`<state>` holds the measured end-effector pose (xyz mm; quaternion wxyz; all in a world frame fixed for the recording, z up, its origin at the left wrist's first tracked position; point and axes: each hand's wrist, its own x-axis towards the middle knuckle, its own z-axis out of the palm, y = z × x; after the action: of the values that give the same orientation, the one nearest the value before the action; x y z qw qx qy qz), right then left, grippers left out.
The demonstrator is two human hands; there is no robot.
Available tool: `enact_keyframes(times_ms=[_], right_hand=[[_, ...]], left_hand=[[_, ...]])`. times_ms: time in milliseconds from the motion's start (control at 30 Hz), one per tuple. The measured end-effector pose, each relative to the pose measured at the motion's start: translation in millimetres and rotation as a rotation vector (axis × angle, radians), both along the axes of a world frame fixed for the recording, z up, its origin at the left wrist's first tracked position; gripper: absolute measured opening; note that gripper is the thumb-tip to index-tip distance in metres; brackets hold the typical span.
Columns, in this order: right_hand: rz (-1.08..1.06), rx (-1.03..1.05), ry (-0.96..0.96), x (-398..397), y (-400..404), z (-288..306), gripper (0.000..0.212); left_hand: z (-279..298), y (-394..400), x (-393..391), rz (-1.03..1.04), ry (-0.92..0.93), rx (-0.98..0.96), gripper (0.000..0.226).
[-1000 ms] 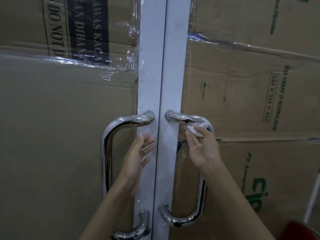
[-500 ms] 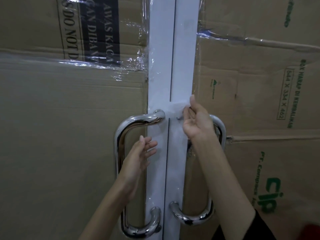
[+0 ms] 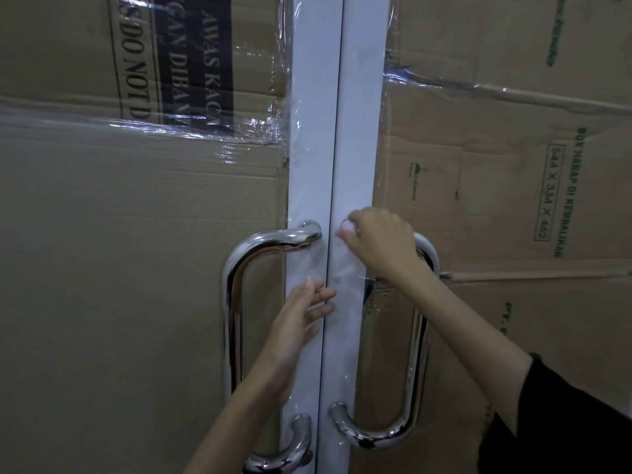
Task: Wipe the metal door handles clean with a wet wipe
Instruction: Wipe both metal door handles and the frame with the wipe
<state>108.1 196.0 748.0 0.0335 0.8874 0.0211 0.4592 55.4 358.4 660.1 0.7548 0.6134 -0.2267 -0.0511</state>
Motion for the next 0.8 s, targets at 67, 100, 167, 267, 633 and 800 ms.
enact_keyframes(times_ms=[67,100,167,267,633,800], right_hand=[[-0.115,-0.194,0.046,-5,-6,-6,0.038],[-0.118,-0.176,0.065,-8,-13,-3,0.042],[-0.015,0.108,0.155,-19,-24,7,0.048],[-0.127,0.100,0.128,-14,-16,8,0.059],[-0.017,0.315,-0.064,-34,-50,-9,0.048],[0.040,0.121,-0.170,-18,-19,-24,0.033]], left_hand=[[-2,-1,-1,-0.009,0.000,0.012,0.040],[-4,0,0,-0.010,0.000,0.017,0.041],[-6,2,2,-0.005,0.001,0.023,0.041],[-4,0,3,-0.001,0.007,0.016,0.040],[6,-19,7,-0.036,-0.017,0.003,0.039],[19,-41,16,-0.021,-0.024,-0.046,0.036]])
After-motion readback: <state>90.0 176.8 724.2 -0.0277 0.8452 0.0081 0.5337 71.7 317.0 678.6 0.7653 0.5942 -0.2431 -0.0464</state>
